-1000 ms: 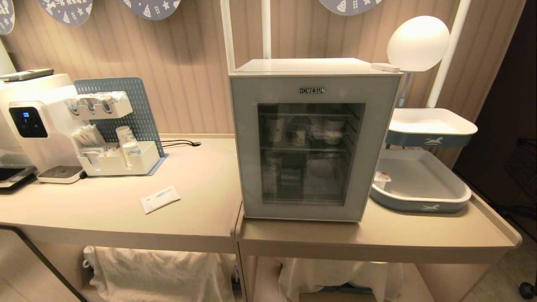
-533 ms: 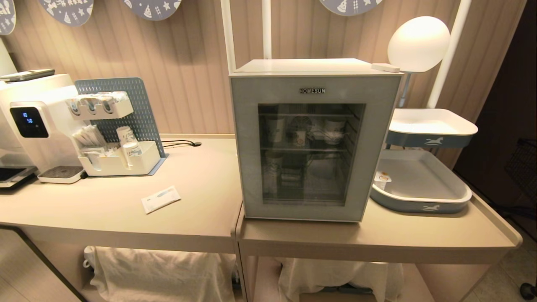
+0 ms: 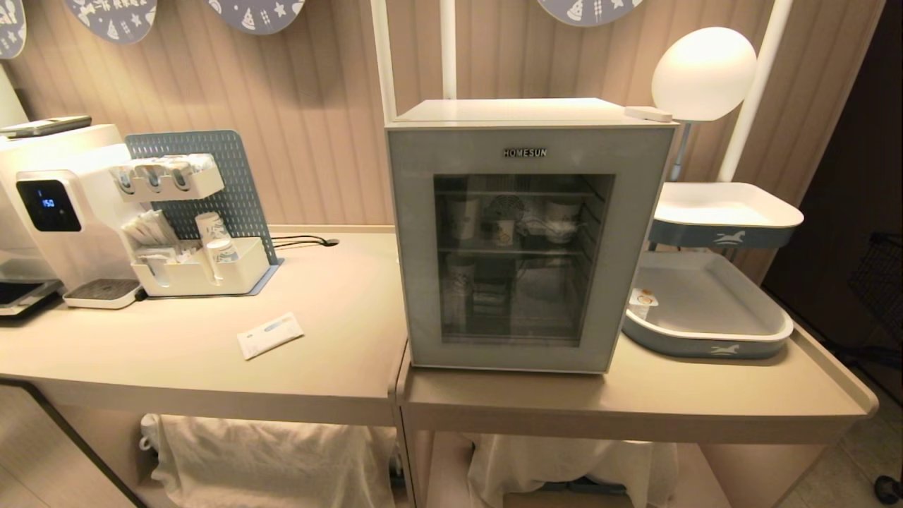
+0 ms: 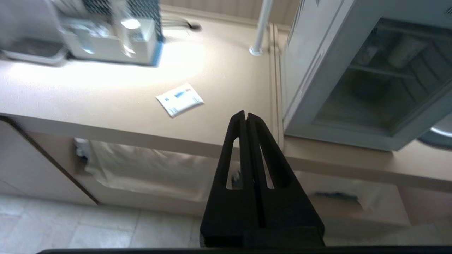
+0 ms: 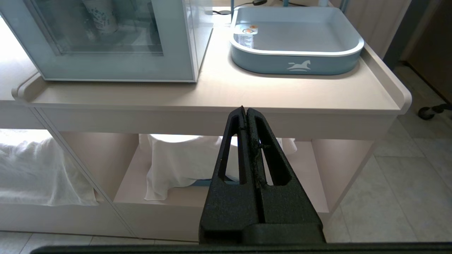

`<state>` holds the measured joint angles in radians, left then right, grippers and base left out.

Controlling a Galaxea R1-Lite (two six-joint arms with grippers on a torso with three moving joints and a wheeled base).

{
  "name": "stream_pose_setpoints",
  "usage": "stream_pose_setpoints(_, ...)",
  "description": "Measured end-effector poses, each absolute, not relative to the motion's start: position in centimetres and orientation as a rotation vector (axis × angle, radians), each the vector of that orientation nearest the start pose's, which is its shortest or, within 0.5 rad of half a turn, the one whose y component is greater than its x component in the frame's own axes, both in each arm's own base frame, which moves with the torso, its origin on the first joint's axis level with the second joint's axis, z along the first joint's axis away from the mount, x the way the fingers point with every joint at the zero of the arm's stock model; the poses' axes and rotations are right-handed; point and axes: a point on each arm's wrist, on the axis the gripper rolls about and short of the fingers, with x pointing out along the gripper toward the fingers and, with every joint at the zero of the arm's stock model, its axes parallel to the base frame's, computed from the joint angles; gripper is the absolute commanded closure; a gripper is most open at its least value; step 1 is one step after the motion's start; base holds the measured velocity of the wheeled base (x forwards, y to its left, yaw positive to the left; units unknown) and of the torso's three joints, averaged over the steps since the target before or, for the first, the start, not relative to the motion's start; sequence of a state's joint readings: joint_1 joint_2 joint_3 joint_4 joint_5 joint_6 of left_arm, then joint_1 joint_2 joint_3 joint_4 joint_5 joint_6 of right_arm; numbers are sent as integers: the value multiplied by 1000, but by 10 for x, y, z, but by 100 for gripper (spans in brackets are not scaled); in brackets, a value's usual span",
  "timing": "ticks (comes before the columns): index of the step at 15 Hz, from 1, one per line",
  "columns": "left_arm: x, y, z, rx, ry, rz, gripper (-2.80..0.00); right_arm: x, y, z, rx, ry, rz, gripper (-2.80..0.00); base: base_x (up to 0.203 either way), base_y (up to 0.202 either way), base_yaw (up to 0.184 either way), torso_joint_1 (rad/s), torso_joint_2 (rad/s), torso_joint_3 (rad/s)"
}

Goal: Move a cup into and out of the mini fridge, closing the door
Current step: Open the freezer door

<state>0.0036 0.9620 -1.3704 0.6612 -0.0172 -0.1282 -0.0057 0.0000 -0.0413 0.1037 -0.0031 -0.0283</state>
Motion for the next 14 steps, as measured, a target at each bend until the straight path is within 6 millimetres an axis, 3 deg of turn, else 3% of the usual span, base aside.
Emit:
stream_pose_setpoints(4, 203, -1, 342, -143, 471, -109, -280, -26, 0, 76, -30, 61, -8, 0, 0, 0, 0, 0, 0, 0)
stream_pose_setpoints(7, 281, 4, 318, -221, 556, -329, -280, -26, 0, 76, -34, 61, -6, 0, 0, 0, 0, 0, 0, 0)
stream_pose_setpoints(10, 311, 13, 293, -340, 604, -644, -280, -26, 0, 76, -33, 61, -6, 0, 0, 0, 0, 0, 0, 0)
stream_pose_setpoints(14, 320, 16, 245, -308, 536, -985, -280, -26, 0, 76, -36, 62, -6, 0, 0, 0, 0, 0, 0, 0)
